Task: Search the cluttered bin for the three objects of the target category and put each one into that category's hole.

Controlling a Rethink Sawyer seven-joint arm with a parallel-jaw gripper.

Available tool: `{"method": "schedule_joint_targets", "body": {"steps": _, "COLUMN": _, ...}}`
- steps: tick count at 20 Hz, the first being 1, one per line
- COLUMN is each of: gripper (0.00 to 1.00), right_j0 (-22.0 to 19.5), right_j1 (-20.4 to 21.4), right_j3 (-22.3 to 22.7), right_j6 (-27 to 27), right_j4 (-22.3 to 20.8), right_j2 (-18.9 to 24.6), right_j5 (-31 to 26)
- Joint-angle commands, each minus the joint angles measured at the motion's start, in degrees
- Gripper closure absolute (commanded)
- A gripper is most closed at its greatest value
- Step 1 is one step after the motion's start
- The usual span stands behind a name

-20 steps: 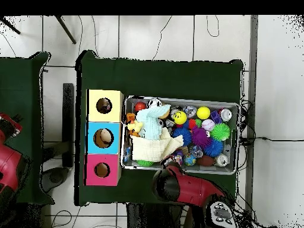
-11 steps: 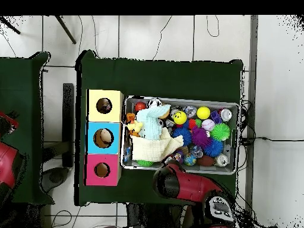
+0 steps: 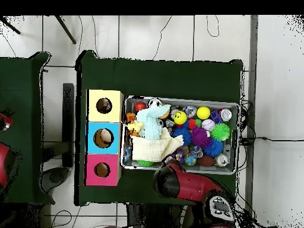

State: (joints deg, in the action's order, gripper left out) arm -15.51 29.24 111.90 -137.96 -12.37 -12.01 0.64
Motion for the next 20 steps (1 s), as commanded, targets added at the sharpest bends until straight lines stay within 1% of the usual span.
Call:
{"method": "schedule_joint_targets", "body": {"steps": 1, "gripper": 1.0, "right_j0": -0.3, "right_j1": 1.8, "right_j3": -4.3, "right_j6": -5.6, "right_j4": 2.4, "right_j2": 1.9, "right_j5": 0.6}}
{"method": "schedule_joint_targets", "body": {"steps": 2, "gripper": 1.0, "right_j0": -0.2, "right_j1": 3.2, "right_j3": -4.0, "right_j6": -5.4, "right_j4": 2.6, "right_j2": 2.1, "right_j5": -0.7}}
{"method": "schedule_joint_targets", "body": {"steps": 4, "gripper": 1.0, "right_j0": -0.1, "right_j1": 4.5, "right_j3": -3.8, "right_j6": -5.3, "right_j4": 3.0, "right_j2": 2.6, "right_j5": -2.3}}
{"method": "schedule_joint_targets", "body": {"steps": 9, "gripper": 1.0, "right_j0": 0.8, "right_j1": 6.2, "right_j3": -4.4, "right_j6": -5.4, "right_j4": 4.3, "right_j2": 3.1, "right_j5": -5.2}}
{"method": "schedule_joint_targets", "body": {"steps": 13, "gripper": 1.0, "right_j0": 1.5, "right_j1": 7.3, "right_j3": -6.3, "right_j6": -5.1, "right_j4": 5.9, "right_j2": 2.7, "right_j5": -8.6}}
{"method": "schedule_joint_targets", "body": {"steps": 19, "gripper": 1.0, "right_j0": 3.9, "right_j1": 8.2, "right_j3": -9.3, "right_j6": -5.9, "right_j4": 9.4, "right_j2": 1.1, "right_j5": -14.6}}
{"method": "schedule_joint_targets", "body": {"steps": 20, "gripper": 1.0, "right_j0": 4.8, "right_j1": 8.3, "right_j3": -10.5, "right_j6": -6.4, "right_j4": 10.2, "right_j2": 0.5, "right_j5": -16.4}}
